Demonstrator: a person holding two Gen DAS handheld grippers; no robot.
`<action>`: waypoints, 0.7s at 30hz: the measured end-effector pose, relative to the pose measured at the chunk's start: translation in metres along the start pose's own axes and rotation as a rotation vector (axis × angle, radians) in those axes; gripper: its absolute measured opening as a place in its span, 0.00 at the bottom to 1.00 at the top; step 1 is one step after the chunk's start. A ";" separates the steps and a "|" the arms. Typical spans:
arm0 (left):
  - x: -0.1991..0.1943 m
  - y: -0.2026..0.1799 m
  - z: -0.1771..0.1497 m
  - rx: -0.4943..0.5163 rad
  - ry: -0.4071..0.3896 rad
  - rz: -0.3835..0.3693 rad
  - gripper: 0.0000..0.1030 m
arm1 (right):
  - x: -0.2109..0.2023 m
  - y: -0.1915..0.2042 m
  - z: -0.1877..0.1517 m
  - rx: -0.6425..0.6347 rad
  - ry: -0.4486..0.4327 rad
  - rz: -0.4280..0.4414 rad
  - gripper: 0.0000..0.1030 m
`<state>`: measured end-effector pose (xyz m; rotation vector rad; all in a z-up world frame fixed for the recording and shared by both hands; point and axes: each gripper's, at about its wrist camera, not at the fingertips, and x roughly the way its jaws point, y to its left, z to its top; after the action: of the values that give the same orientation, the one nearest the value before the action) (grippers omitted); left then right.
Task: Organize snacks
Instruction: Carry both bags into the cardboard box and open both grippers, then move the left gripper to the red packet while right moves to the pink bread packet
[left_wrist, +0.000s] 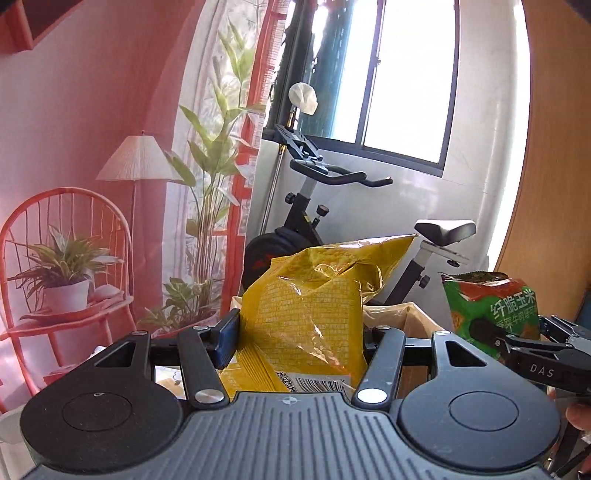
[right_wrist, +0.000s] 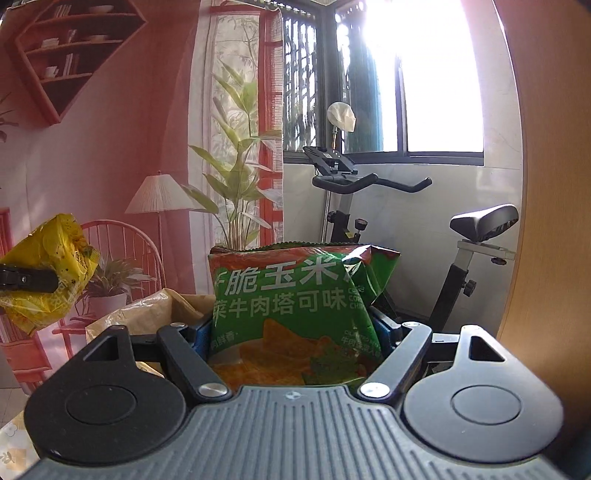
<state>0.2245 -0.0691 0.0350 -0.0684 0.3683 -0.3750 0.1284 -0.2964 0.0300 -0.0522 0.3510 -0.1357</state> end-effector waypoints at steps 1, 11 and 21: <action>0.010 -0.006 0.007 0.001 -0.009 -0.007 0.58 | 0.008 0.001 0.003 -0.007 -0.006 0.003 0.78; 0.113 -0.026 0.008 -0.030 0.120 -0.030 0.60 | 0.091 0.006 -0.009 -0.021 0.112 0.051 0.78; 0.112 -0.007 -0.003 -0.042 0.175 -0.029 0.79 | 0.105 -0.002 -0.027 0.081 0.212 0.072 0.89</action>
<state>0.3178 -0.1170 -0.0051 -0.0822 0.5487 -0.4029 0.2161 -0.3143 -0.0308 0.0555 0.5581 -0.0843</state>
